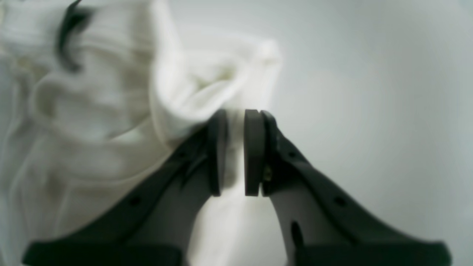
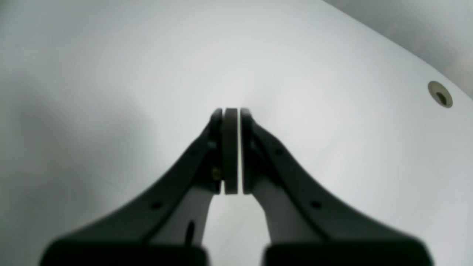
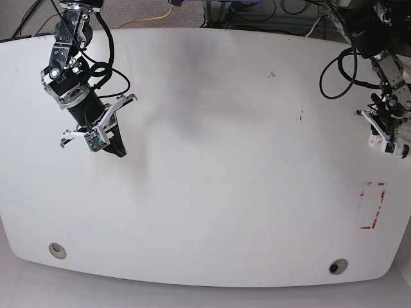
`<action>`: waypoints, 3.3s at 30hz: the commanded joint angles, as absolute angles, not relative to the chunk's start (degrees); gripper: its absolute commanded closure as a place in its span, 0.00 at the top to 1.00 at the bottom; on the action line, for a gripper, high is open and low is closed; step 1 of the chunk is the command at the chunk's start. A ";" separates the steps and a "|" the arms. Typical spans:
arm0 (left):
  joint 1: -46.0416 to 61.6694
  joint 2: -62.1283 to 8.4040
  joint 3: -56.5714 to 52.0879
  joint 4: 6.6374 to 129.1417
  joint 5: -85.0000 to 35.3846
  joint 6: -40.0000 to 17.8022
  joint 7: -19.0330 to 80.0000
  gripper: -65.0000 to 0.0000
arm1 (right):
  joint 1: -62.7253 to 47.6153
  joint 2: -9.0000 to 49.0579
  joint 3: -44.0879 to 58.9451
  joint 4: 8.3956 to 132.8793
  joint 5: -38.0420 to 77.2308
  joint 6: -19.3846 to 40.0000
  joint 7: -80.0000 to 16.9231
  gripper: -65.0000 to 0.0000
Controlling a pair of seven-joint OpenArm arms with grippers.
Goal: Layout the t-shirt on the table in an organized manner, then fold the t-shirt properly
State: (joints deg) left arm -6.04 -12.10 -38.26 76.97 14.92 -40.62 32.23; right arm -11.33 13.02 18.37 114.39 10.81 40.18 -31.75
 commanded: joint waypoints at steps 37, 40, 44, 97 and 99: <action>-3.03 7.08 -23.08 99.47 14.20 -20.79 2.42 0.12 | -10.59 11.91 18.86 102.81 -1.98 29.23 0.84 0.01; -0.48 8.92 -19.21 97.19 14.29 -15.43 -1.54 0.12 | -11.21 12.18 19.74 98.59 -2.07 26.86 7.96 0.01; 4.70 8.84 -13.32 97.19 14.29 -10.51 -3.91 0.12 | -13.58 12.09 23.78 96.31 -1.71 26.42 11.47 0.01; 75.00 -0.13 -8.13 101.93 8.04 -8.75 -16.31 0.12 | -68.88 10.68 15.96 84.09 10.77 31.87 8.57 0.01; 74.33 -0.13 -8.13 97.54 8.31 -8.75 -16.31 0.12 | -66.24 10.68 14.64 78.11 9.80 31.87 8.57 0.01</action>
State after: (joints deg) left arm 73.45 -0.38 -8.23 99.94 8.51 -8.82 -14.72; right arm -66.89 9.98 14.59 81.36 9.61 31.42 6.98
